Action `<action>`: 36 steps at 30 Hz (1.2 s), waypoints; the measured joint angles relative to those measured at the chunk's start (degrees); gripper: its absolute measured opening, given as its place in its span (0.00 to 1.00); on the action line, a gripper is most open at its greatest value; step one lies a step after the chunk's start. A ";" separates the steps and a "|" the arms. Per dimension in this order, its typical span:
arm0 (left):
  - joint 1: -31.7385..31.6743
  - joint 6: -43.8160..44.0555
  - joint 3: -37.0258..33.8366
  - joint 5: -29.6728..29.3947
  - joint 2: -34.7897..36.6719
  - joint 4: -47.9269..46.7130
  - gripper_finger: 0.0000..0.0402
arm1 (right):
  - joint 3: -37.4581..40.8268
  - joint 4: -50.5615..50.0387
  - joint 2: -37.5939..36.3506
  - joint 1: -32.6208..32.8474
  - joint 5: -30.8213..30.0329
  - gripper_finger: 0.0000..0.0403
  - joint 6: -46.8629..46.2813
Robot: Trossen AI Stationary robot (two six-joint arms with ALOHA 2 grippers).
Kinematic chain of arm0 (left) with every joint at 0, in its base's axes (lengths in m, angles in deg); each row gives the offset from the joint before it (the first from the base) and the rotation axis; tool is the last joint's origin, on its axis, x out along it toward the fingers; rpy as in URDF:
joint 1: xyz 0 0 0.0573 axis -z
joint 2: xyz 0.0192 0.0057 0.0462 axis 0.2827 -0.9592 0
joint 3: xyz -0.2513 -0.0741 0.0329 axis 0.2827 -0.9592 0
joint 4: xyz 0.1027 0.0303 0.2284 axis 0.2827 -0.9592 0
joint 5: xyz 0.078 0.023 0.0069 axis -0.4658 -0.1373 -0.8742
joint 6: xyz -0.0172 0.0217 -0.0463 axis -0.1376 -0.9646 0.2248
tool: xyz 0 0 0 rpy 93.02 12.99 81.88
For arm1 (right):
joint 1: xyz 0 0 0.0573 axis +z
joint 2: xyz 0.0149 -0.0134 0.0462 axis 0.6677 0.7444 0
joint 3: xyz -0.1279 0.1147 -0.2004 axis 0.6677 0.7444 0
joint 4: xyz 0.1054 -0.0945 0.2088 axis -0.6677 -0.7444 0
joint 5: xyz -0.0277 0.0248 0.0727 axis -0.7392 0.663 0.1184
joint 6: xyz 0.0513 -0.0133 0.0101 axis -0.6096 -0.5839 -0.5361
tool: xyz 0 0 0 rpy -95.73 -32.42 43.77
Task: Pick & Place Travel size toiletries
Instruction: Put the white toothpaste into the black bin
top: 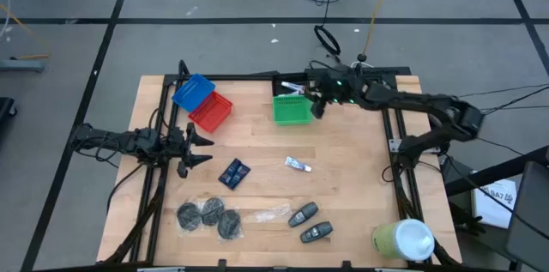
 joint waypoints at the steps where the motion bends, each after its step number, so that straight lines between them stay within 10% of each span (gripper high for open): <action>1: 0.01 0.00 0.00 0.00 -0.01 -0.01 0.59 | 1.67 0.15 -2.20 0.47 -0.01 0.32 -0.56; 19: 0.00 0.00 0.00 0.00 -0.01 0.00 0.59 | 31.90 15.37 -32.60 10.00 -0.09 0.32 -7.95; 36: 0.01 0.00 0.00 0.00 0.01 0.00 0.59 | 45.71 33.55 -36.23 22.95 3.10 0.27 -10.81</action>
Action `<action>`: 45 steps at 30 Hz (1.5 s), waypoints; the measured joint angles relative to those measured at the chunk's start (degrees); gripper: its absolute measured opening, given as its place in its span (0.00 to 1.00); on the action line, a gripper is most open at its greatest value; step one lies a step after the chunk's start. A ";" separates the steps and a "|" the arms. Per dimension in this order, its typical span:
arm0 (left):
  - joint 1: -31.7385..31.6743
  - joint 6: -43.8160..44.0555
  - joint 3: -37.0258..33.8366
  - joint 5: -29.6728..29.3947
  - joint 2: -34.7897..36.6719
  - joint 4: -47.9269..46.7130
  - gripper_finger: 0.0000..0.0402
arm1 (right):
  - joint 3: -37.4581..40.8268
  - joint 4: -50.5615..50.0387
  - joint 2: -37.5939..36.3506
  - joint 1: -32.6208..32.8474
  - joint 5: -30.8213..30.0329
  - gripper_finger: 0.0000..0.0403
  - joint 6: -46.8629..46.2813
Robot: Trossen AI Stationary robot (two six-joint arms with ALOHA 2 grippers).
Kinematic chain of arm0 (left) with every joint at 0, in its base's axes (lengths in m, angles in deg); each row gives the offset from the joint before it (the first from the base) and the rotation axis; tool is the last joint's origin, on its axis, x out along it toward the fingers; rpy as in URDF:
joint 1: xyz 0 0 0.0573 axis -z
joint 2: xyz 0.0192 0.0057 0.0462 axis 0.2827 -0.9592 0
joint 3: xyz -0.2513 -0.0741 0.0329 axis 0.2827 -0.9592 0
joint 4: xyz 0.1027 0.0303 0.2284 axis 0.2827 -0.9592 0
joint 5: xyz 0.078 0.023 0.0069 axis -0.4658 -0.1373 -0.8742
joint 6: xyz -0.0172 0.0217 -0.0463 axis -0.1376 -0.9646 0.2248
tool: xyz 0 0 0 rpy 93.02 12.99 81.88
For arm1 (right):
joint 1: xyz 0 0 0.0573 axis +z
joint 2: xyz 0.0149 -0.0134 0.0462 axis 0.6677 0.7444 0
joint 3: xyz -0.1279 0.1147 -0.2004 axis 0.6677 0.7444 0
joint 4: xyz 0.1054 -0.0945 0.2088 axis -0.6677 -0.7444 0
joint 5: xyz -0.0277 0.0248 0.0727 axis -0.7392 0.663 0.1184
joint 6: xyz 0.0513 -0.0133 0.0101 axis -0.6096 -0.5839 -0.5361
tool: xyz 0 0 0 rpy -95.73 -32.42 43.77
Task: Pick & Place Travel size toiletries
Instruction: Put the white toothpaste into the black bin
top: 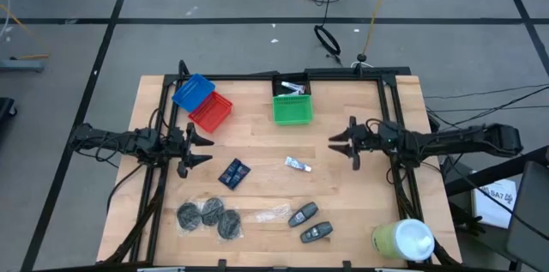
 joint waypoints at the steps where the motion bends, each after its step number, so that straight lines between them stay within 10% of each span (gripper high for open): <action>1: 0.00 0.00 0.00 0.00 0.00 0.02 0.59 | 0.00 0.03 0.00 1.11 0.00 0.27 -0.32; 21: 0.00 0.00 0.00 0.00 -0.02 0.00 0.59 | 0.00 0.61 0.04 19.72 -0.67 0.26 -6.08; 31: 0.00 0.00 0.00 0.00 -0.01 0.01 0.59 | -2.83 1.78 1.65 21.03 -13.97 0.32 -5.07; 45: 0.00 0.00 -0.02 0.00 -0.02 0.02 0.59 | -27.87 -16.20 27.52 21.03 -15.50 0.44 -0.96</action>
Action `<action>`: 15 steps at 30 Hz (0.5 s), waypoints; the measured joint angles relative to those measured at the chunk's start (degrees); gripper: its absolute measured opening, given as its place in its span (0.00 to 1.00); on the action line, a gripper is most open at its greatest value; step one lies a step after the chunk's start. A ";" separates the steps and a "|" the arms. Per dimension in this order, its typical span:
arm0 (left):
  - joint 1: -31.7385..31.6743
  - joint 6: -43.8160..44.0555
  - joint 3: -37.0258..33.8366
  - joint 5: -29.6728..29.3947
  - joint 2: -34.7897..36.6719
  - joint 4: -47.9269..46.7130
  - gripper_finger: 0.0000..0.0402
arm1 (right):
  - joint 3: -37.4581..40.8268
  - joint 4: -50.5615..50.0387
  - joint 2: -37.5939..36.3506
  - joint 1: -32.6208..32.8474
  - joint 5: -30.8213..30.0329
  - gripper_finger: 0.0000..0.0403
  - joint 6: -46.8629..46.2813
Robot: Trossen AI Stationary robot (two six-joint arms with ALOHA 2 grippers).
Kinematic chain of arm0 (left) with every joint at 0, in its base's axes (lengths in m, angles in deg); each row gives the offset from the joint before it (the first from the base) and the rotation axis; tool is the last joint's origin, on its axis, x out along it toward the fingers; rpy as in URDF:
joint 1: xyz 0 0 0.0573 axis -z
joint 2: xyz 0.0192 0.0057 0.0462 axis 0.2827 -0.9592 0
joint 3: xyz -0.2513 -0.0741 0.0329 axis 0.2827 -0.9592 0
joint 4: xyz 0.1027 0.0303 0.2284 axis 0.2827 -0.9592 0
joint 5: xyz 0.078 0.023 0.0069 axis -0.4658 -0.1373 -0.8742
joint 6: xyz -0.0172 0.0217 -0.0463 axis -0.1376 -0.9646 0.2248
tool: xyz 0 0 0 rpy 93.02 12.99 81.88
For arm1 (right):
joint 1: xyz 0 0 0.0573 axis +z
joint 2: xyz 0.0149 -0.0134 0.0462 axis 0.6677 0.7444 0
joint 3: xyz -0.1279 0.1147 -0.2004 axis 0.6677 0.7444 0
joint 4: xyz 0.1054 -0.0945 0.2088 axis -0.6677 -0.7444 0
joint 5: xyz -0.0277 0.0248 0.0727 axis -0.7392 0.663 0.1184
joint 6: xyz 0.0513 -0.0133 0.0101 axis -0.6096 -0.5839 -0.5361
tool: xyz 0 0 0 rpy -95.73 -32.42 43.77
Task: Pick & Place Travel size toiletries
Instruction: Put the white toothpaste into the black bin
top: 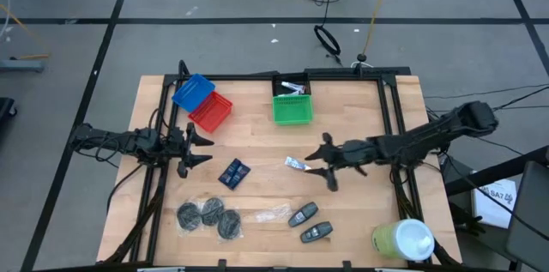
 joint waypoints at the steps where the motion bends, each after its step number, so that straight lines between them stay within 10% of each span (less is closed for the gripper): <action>1: 0.00 0.00 0.00 0.00 0.01 0.00 0.59 | -1.80 -0.72 2.15 0.00 0.00 0.43 0.75; 15: -0.02 0.00 0.00 0.00 0.00 0.00 0.59 | -15.87 -19.12 20.65 -3.05 -1.53 0.48 0.39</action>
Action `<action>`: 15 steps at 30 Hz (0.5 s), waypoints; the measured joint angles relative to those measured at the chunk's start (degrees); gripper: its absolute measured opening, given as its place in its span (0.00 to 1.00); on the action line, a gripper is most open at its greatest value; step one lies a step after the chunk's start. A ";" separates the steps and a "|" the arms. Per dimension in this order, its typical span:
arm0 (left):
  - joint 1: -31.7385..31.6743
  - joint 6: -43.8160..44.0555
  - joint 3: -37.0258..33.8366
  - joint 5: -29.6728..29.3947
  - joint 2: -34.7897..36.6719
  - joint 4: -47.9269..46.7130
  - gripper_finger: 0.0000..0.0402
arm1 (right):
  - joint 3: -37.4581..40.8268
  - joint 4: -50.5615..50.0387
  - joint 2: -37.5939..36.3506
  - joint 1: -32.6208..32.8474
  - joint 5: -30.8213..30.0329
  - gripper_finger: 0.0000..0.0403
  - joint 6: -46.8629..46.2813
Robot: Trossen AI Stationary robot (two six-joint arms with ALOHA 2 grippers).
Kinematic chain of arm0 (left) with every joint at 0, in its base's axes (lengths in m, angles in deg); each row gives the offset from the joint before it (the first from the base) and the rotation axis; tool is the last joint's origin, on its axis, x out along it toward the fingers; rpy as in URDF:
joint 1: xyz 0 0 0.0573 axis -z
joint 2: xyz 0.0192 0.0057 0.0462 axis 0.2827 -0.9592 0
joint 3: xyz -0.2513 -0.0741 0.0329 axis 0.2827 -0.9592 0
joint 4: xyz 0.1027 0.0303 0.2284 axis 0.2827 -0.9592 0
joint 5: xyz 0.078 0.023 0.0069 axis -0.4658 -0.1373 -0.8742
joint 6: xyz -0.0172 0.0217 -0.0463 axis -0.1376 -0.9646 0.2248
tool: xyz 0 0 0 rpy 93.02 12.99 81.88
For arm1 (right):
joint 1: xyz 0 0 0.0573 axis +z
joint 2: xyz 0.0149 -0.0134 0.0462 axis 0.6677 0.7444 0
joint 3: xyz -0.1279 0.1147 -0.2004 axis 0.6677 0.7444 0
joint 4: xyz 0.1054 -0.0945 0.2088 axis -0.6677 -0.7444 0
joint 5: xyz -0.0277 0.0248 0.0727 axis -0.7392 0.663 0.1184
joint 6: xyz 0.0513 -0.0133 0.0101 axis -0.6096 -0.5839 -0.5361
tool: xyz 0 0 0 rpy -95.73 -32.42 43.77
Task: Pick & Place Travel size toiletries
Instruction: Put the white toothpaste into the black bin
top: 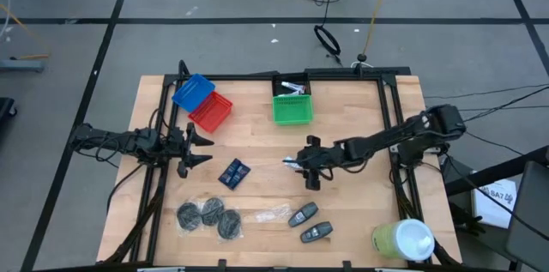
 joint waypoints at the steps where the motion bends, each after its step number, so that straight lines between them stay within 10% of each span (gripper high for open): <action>1: 0.02 0.00 0.00 0.00 0.00 0.00 0.59 | 0.00 -0.02 0.73 -0.15 0.03 0.50 -0.02; 15: 0.02 0.00 0.00 -0.02 0.01 0.00 0.59 | 0.04 1.63 8.19 -2.85 0.20 0.58 0.37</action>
